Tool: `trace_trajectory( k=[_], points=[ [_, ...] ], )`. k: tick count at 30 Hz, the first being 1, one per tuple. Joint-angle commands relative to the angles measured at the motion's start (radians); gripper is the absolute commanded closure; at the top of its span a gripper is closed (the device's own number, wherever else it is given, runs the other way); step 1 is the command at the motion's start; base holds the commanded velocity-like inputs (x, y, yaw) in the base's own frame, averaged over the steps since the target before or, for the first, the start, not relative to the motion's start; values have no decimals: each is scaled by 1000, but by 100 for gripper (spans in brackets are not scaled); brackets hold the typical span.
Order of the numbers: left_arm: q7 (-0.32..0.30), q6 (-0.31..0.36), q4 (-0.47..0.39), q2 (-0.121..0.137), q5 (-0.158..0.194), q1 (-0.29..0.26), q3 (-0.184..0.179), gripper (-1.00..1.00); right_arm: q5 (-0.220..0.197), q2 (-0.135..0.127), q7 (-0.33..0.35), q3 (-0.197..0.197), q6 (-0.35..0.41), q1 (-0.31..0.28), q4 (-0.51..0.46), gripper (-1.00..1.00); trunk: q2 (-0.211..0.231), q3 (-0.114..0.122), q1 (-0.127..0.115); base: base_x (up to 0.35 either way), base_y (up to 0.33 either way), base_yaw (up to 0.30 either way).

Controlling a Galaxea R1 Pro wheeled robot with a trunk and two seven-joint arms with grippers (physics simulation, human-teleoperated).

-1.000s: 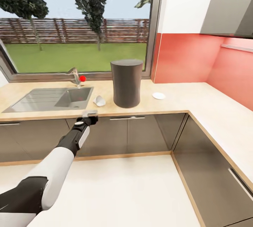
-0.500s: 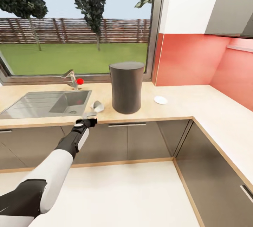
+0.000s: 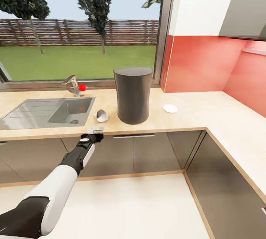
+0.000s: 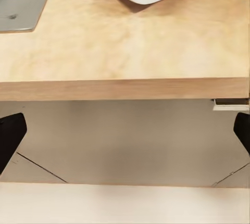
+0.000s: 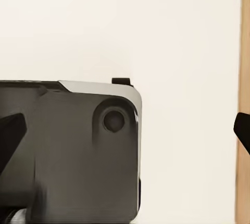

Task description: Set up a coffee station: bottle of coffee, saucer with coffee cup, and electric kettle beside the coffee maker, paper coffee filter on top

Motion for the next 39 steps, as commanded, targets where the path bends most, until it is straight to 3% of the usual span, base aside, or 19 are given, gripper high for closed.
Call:
trace_trajectory(
  k=[1,7,23,39],
  points=[
    [3,6,-2,0,-2,0,-1,-100,9,0,0,-5,-2,0,5,-100,-2,-2,1,326,0,0],
    [3,5,-8,-1,-3,0,-1,-100,9,-1,-4,-3,-1,0,39,-100,-2,-2,1,278,0,0],
    [7,6,-17,-2,-3,-1,2,-100,9,-3,-5,-3,-3,0,138,-100,-2,-2,1,71,0,0],
    [10,5,-18,0,-4,-1,4,-100,8,-3,-5,-4,-3,0,151,-100,-2,-2,1,148,0,0]
  ],
)
